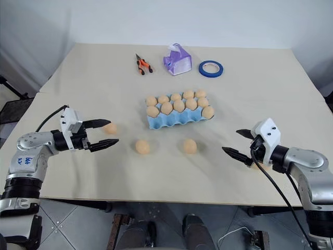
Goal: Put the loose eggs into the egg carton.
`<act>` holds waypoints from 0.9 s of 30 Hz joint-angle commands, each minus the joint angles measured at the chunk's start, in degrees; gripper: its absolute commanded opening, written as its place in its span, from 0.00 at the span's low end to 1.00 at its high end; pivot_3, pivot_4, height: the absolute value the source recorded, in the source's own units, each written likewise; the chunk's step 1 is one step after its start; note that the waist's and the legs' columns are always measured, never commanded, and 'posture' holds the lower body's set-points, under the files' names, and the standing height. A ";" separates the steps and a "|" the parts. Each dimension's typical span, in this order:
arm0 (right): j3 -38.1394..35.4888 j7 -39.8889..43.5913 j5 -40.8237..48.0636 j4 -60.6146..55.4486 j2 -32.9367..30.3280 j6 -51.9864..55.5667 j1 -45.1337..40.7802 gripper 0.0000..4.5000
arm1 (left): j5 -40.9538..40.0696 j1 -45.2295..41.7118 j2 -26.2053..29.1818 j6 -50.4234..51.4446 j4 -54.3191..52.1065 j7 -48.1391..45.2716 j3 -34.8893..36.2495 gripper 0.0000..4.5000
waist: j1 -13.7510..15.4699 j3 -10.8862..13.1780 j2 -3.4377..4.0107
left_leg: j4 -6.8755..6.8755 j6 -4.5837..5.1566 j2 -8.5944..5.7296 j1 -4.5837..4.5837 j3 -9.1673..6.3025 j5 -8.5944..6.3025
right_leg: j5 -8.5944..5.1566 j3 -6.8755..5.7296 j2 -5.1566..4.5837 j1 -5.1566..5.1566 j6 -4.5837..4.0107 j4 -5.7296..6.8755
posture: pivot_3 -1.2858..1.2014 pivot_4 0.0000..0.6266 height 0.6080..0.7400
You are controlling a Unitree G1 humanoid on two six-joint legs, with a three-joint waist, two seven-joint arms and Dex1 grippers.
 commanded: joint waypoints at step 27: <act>-21.14 -24.35 9.56 -28.80 8.28 19.57 14.68 0.99 | -2.91 -8.82 -9.62 5.76 -6.21 -4.22 -7.62 1.00 | 0.28 -0.01 -0.02 | 0.00 0.07 -0.04 -0.05 -0.08 -0.02 | 0.08 -0.01 0.00 0.11 0.11 -0.16 | 0.52 0.24 1.00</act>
